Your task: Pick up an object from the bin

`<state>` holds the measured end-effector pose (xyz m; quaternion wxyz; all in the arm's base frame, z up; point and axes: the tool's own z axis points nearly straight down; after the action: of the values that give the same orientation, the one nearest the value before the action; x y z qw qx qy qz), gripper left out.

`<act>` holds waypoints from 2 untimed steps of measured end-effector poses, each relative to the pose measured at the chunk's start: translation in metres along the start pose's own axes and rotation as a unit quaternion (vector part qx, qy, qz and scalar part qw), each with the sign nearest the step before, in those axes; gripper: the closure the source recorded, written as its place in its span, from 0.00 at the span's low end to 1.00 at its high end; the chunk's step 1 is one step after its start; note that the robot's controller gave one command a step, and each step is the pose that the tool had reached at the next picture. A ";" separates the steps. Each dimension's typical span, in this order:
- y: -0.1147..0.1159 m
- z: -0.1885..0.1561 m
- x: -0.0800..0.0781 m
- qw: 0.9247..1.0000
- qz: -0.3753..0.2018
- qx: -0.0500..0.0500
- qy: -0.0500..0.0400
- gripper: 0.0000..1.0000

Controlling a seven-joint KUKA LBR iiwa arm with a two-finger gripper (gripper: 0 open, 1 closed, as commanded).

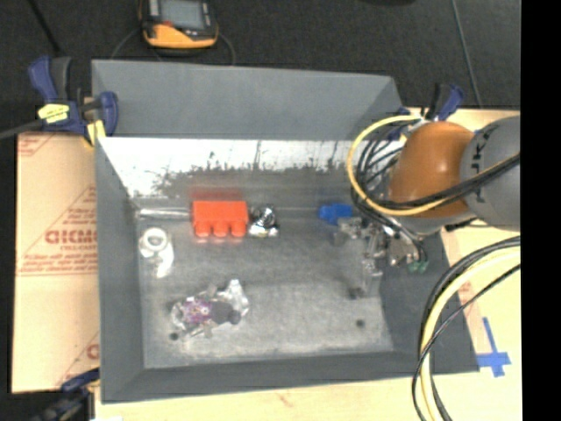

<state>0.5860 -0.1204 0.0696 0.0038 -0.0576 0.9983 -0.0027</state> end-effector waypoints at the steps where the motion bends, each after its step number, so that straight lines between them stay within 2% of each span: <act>1: 0.029 -0.033 -0.064 0.990 0.140 -0.003 -0.001 0.00; 2: -0.003 -0.032 -0.067 0.980 0.198 -0.002 0.000 0.00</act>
Offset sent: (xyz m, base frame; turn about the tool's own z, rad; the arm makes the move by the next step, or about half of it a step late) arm 0.0572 0.0354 0.0304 0.2821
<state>0.6525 -0.1160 0.1016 0.0043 0.1413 0.9900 -0.0003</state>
